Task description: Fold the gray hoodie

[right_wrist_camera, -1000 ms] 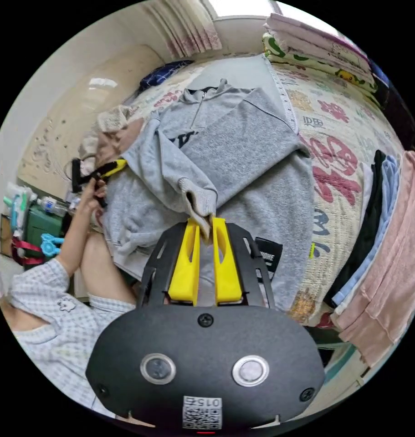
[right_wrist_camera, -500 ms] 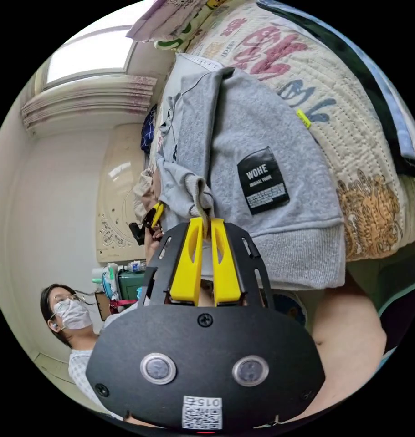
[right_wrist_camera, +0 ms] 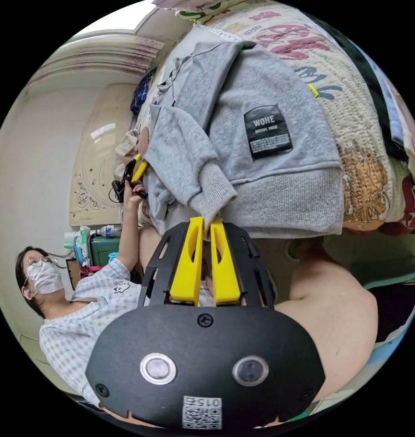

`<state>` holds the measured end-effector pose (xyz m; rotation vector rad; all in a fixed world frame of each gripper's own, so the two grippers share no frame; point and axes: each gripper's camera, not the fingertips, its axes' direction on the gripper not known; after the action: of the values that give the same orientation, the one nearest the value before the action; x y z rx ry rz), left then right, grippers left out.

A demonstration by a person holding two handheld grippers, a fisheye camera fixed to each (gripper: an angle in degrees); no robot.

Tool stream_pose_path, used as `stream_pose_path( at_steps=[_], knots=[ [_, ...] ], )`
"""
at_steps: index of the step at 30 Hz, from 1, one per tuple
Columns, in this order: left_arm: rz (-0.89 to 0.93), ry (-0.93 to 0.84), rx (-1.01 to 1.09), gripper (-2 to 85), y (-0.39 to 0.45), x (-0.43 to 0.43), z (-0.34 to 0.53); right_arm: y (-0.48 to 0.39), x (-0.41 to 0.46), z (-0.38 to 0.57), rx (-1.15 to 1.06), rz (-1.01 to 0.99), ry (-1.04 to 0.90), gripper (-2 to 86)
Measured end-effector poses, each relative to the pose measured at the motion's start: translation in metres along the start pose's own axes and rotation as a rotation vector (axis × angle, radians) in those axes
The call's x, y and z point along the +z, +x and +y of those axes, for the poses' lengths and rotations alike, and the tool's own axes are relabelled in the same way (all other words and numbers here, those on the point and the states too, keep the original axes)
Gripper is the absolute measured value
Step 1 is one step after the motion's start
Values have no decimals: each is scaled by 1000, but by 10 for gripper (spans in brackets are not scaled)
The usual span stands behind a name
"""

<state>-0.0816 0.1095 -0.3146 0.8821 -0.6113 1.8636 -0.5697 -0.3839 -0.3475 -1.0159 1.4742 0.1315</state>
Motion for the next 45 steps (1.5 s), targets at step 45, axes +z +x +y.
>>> stream_pose_path(
  at_steps=[45],
  knots=[
    [43,174,-150,22,-73,-50,47,-71,552,-404,-482,489,66,13]
  ],
)
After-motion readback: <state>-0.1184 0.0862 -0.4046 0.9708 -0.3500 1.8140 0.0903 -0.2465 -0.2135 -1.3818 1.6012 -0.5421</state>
